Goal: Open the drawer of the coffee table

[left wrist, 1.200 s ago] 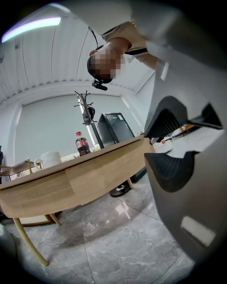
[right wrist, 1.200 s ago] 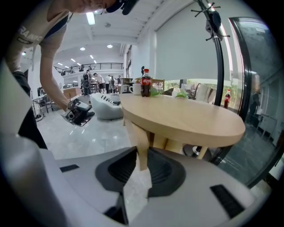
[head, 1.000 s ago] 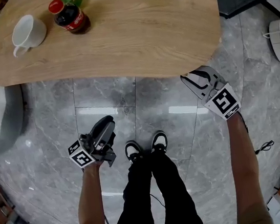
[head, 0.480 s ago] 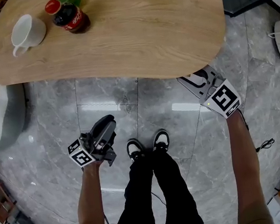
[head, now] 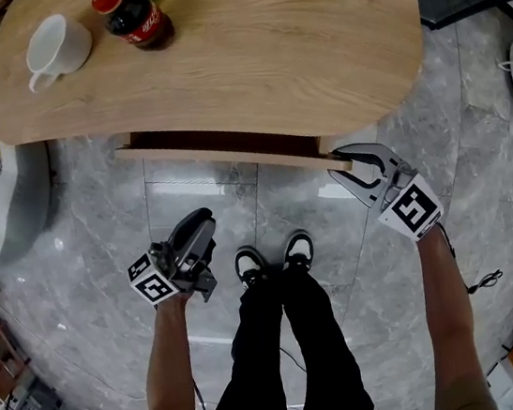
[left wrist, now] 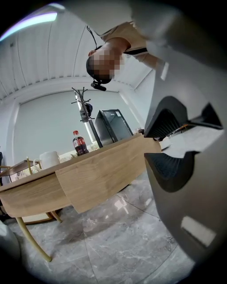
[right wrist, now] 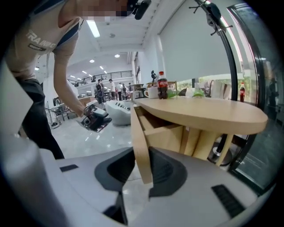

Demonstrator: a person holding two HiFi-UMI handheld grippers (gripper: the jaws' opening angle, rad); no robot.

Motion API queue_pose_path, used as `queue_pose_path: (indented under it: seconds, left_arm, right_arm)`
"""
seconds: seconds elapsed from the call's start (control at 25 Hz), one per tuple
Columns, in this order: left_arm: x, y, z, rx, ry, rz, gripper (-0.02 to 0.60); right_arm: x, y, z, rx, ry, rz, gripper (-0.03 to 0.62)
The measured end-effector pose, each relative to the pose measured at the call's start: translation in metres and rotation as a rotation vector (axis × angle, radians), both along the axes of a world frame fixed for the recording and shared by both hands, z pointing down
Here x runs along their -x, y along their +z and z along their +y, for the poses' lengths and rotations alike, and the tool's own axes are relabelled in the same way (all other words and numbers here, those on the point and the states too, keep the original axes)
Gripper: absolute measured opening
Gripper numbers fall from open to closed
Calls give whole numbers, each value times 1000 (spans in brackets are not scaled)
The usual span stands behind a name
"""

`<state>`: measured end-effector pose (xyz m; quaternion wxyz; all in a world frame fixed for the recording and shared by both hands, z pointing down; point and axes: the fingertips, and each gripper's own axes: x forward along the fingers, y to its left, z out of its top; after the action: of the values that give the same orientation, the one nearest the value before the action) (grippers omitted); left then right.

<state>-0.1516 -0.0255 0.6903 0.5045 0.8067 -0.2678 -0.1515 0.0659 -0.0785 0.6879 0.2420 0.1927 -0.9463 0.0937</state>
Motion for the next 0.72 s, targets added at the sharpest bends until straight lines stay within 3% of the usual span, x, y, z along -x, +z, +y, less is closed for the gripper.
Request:
queue_pose_path:
  seconds: [0.16,0.4,0.6,0.72]
  left_arm:
    - [3,-10,7,-11,8,-50,92]
    - [-3,-18,15,-23,74,-45,92]
    - [-3,-6,15,-12,70,-47,92]
    - [-4,-4,7,-22,47,-50,92]
  right_arm:
    - [0,1,1,3,-24,29,81]
    - [-3,1,2,5,-54,41,80]
    - [3,3,6,-66,-185,116,71]
    - [4,4,4,-77,-214,133,69]
